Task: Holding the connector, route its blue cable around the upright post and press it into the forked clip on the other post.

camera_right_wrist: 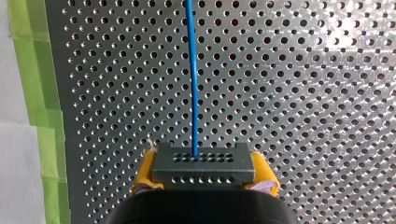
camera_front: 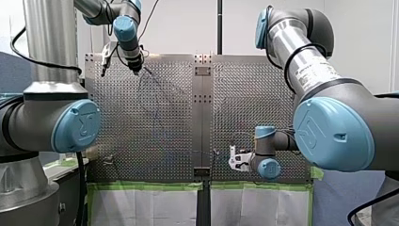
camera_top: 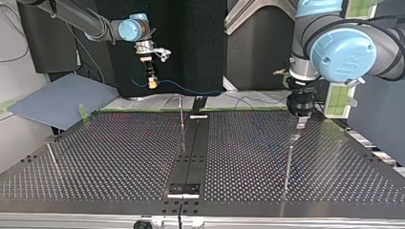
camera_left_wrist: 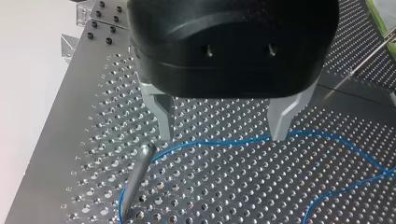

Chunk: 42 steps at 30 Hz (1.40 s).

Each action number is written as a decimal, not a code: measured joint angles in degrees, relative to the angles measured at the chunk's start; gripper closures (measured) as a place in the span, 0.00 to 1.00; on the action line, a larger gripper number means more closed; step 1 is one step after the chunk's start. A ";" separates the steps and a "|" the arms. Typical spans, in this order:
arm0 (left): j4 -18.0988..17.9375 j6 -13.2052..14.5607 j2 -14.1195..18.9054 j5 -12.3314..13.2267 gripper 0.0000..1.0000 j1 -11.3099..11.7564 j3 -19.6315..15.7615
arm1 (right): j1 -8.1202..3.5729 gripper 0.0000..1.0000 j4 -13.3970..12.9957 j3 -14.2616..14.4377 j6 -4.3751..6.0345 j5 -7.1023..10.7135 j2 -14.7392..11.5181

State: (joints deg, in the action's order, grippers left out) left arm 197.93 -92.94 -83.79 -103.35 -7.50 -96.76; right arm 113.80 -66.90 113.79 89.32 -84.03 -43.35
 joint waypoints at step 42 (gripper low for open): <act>-18.66 6.14 -10.47 -2.95 0.02 -13.64 -3.96 | 0.50 1.00 0.17 0.00 0.28 1.42 0.00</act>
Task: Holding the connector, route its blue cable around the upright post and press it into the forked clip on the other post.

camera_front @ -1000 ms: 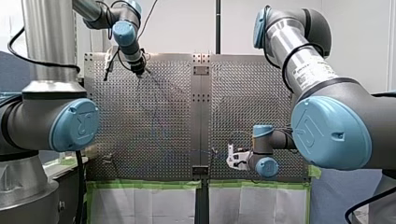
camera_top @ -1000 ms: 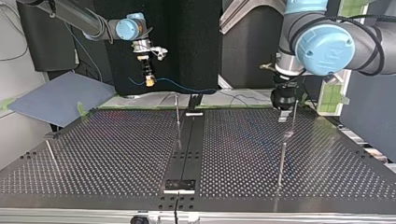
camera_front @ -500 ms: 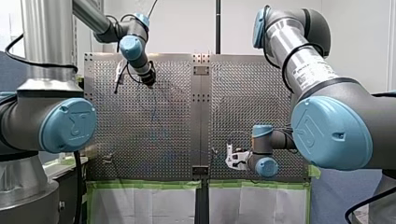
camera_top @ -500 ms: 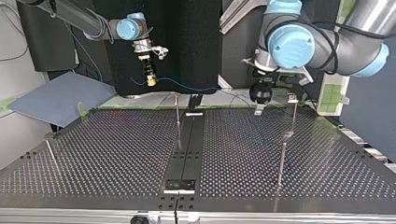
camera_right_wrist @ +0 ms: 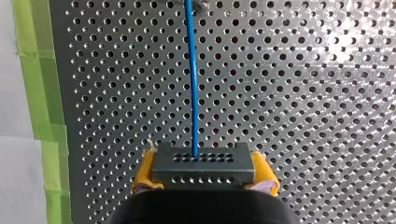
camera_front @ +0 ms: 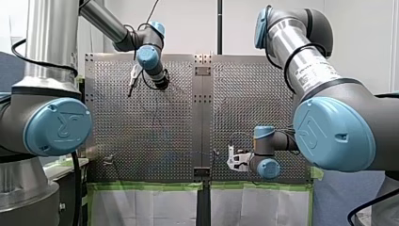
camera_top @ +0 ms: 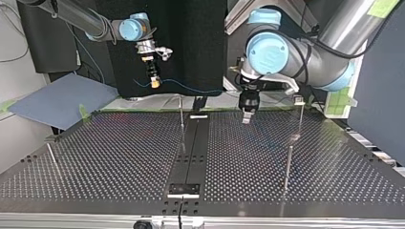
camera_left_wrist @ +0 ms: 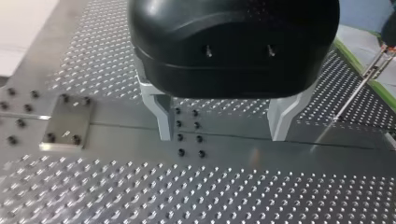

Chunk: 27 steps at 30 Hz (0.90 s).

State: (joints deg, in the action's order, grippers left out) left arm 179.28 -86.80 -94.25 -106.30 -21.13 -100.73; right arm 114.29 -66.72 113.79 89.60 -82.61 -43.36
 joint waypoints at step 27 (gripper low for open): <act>-13.36 1.43 -0.94 -4.70 0.02 6.61 0.01 | 0.03 1.00 0.43 0.01 -0.41 0.07 0.04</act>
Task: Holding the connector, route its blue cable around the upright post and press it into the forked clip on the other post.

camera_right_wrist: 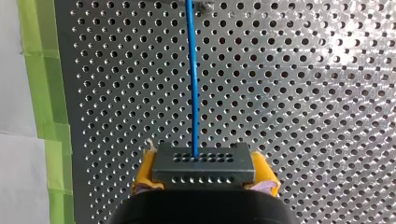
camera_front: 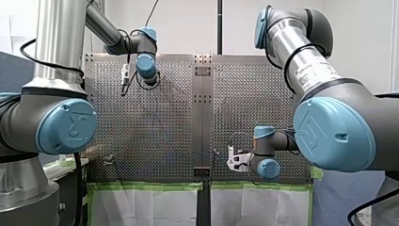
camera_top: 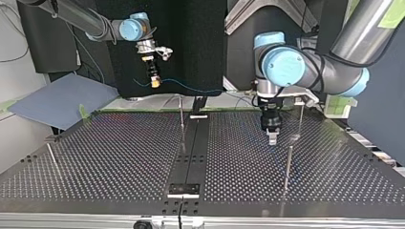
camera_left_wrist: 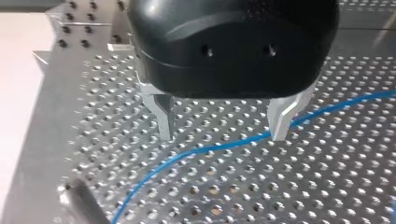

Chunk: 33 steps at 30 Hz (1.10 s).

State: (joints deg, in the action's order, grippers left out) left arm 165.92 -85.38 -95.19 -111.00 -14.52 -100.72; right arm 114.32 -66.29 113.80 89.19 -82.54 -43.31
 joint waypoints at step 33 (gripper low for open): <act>-1.64 6.64 -0.03 -1.41 0.02 -0.23 -2.29 | -0.02 1.00 -0.11 0.03 -0.14 0.00 0.01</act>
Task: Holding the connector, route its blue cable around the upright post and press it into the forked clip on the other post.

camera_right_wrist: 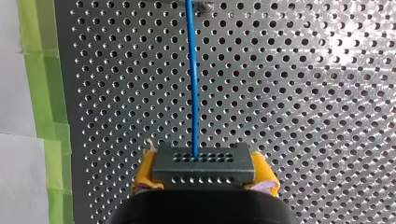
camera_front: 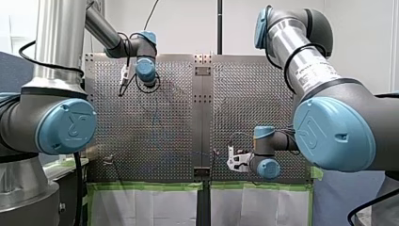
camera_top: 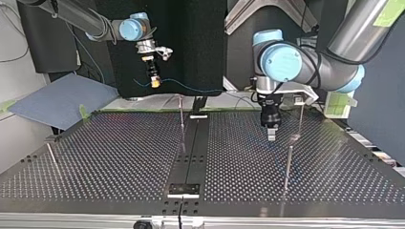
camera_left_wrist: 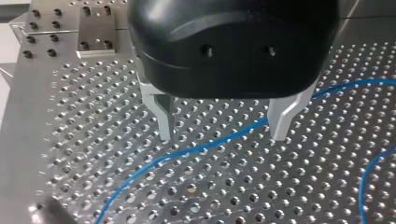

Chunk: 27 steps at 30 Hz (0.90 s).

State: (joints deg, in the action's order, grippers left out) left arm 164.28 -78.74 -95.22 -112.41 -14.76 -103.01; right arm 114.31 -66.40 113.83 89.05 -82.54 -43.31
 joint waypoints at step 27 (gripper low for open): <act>-1.64 9.82 -3.35 -0.23 0.02 0.64 2.58 | 0.03 1.00 0.06 0.01 -0.07 0.00 -0.01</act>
State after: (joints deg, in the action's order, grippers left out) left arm 162.64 -68.91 -98.57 -112.64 -14.11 -100.43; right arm 114.34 -66.35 113.84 88.98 -82.54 -43.31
